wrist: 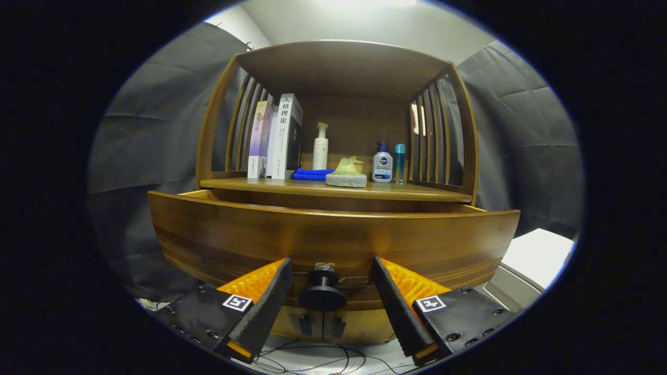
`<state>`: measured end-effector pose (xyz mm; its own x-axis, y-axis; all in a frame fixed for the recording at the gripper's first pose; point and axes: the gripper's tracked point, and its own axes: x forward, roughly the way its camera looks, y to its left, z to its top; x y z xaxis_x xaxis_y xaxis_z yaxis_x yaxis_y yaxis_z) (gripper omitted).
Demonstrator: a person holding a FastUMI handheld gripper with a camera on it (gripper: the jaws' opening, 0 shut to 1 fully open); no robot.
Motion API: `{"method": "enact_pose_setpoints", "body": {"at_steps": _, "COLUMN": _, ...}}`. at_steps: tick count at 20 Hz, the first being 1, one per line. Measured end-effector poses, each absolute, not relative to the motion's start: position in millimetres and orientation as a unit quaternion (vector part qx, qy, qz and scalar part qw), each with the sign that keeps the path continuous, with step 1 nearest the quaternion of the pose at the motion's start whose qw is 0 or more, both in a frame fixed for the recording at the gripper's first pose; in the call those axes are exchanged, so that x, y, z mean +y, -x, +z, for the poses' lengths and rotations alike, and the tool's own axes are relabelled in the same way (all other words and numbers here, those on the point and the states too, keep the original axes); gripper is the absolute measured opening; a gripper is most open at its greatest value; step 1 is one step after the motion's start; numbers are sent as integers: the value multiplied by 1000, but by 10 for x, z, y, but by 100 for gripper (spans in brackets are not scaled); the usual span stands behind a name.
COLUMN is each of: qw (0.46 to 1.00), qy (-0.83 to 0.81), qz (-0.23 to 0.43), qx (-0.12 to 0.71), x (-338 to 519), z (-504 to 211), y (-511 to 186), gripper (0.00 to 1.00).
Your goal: Pull open the drawer, take out the items inside it, and place them on the countertop above the cabinet.
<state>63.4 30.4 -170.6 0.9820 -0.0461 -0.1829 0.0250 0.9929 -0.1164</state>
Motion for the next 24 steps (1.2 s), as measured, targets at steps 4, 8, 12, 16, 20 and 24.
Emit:
{"method": "enact_pose_setpoints", "body": {"at_steps": 4, "qw": 994, "qy": 43, "qz": -20, "qx": 98, "x": 313, "z": -1711, "y": -858, "gripper": 98}}
{"method": "enact_pose_setpoints", "body": {"at_steps": 8, "qw": 994, "qy": 38, "qz": -23, "qx": 104, "x": 312, "z": -1729, "y": -1109, "gripper": 99}}
{"method": "enact_pose_setpoints", "body": {"at_steps": 12, "qw": 994, "qy": 36, "qz": -24, "qx": 102, "x": 332, "z": -1755, "y": -1280, "gripper": 98}}
{"method": "enact_pose_setpoints", "body": {"at_steps": 16, "qw": 994, "qy": 36, "qz": -26, "qx": 98, "x": 343, "z": -1775, "y": -1435, "gripper": 98}}
{"method": "enact_pose_setpoints", "body": {"at_steps": 20, "qw": 994, "qy": 29, "qz": -26, "qx": 101, "x": 339, "z": -1787, "y": -1585, "gripper": 98}}
{"method": "enact_pose_setpoints", "body": {"at_steps": 24, "qw": 994, "qy": 27, "qz": -31, "qx": 101, "x": 344, "z": -1790, "y": -1700, "gripper": 98}}
